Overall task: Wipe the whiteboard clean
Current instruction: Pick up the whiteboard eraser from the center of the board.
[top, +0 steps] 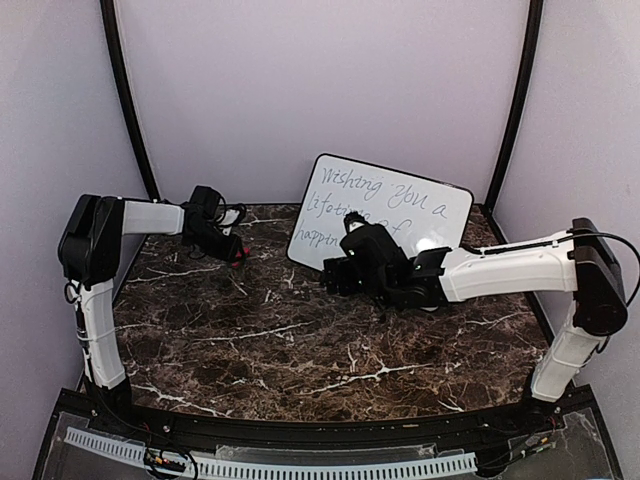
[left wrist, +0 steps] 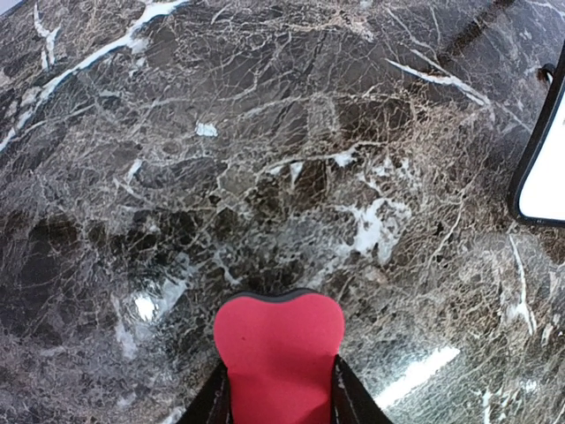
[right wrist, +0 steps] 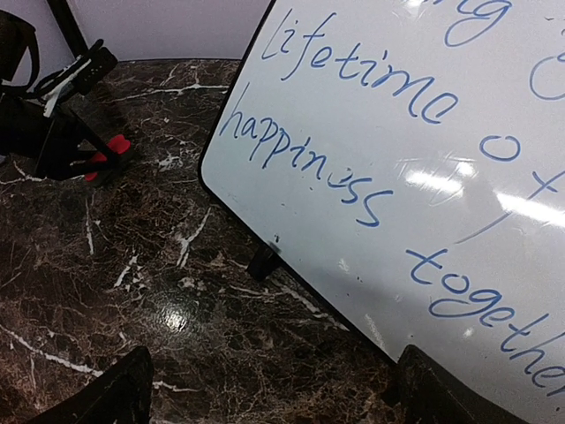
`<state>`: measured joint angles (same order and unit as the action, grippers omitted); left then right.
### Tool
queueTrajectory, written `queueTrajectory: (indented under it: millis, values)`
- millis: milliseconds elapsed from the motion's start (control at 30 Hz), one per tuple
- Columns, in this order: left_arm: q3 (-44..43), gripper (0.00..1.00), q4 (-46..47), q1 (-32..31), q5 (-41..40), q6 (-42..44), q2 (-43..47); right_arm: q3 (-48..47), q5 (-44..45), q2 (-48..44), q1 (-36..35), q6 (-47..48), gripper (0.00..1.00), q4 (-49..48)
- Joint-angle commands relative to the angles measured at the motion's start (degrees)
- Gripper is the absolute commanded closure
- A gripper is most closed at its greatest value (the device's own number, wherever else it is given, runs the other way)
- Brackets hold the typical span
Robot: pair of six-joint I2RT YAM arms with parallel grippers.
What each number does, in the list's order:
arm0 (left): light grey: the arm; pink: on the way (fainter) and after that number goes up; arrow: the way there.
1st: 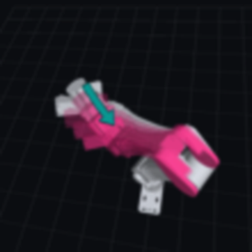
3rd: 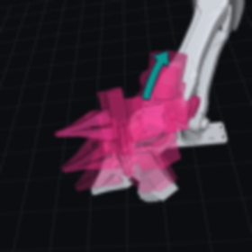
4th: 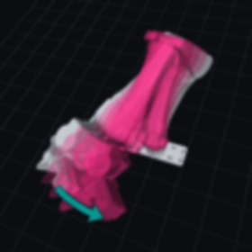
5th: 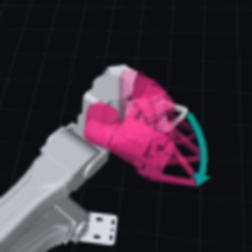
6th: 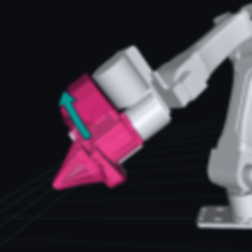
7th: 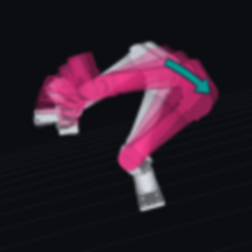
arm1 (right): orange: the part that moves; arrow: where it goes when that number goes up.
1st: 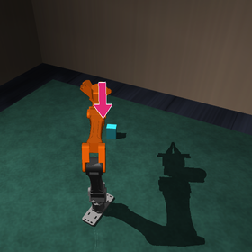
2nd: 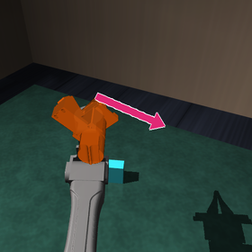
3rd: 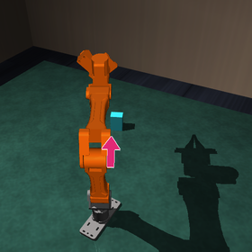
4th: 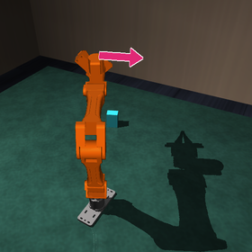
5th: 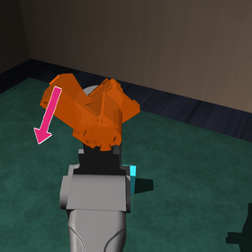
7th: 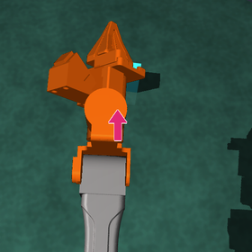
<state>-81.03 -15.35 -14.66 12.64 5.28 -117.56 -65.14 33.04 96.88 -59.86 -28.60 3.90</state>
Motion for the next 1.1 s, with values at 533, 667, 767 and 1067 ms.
queueTrajectory:
  millis: [533,667,767,1067]
  values:
    - [-1.8,0.63,-6.5,-11.4,-7.6,-16.8,19.5,1.9,8.4,-9.4,6.7,-7.6,0.10,6.4]
    - [2.3,0.63,-3.3,-11.8,-3.9,-18.2,24.7,2.1,12.7,-8.0,6.8,-13.4,0.10,10.8]
    - [5.1,0.62,-0.8,-12.0,-2.6,-18.2,27.3,4.4,11.6,-10.3,8.2,-11.0,0.10,8.2]
    - [9.4,0.63,4.5,-12.7,0.2,-19.5,29.8,11.8,-2.6,-19.1,14.6,-2.2,0.15,-2.5]
